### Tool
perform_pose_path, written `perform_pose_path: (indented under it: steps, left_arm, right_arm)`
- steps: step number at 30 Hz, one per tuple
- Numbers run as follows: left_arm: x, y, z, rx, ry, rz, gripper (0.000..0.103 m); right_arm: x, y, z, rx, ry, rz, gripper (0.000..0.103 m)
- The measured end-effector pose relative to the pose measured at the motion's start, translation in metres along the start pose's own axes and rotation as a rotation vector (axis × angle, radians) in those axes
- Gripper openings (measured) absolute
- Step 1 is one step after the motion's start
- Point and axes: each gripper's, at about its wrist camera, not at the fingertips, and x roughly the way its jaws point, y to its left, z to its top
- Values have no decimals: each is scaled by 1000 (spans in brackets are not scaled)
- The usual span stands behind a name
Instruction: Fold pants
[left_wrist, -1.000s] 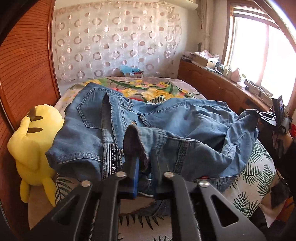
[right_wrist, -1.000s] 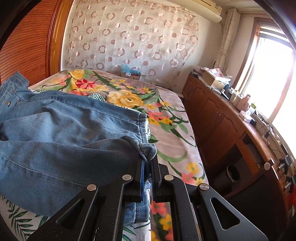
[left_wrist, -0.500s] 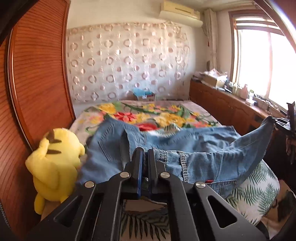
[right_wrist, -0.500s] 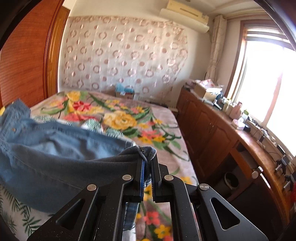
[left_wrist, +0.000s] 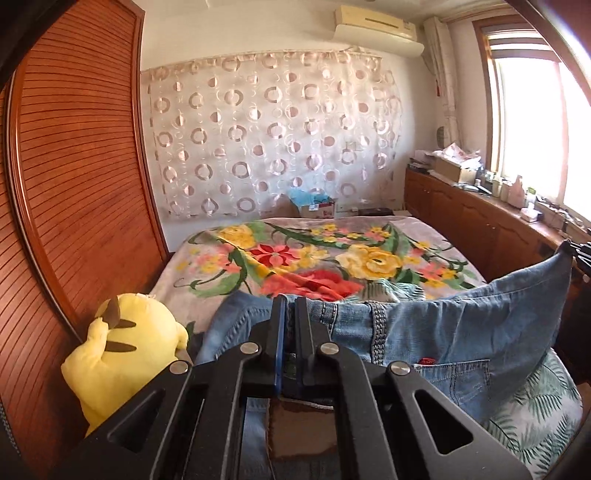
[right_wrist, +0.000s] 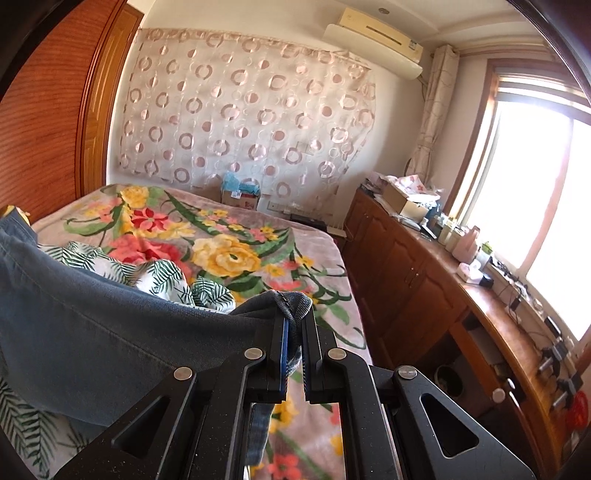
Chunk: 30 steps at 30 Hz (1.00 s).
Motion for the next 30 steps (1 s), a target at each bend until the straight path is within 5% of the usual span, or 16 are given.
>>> perform_pose_path:
  steps: [16,24,27,30]
  left_arm:
    - [94,6,7,-6,124,27,5]
    - [91,-4,-2,22,154,24,6]
    - [85,-7,-4,58,151,73,17]
    - [75,-5,-6,41,156,42,35]
  right_arm:
    - [111,16,33,-30,116,28,5]
    - [111,5,35,11,150,71,6]
    - [102,0,35,32,149,91,6]
    - [90,-3,34,36,137,97,8]
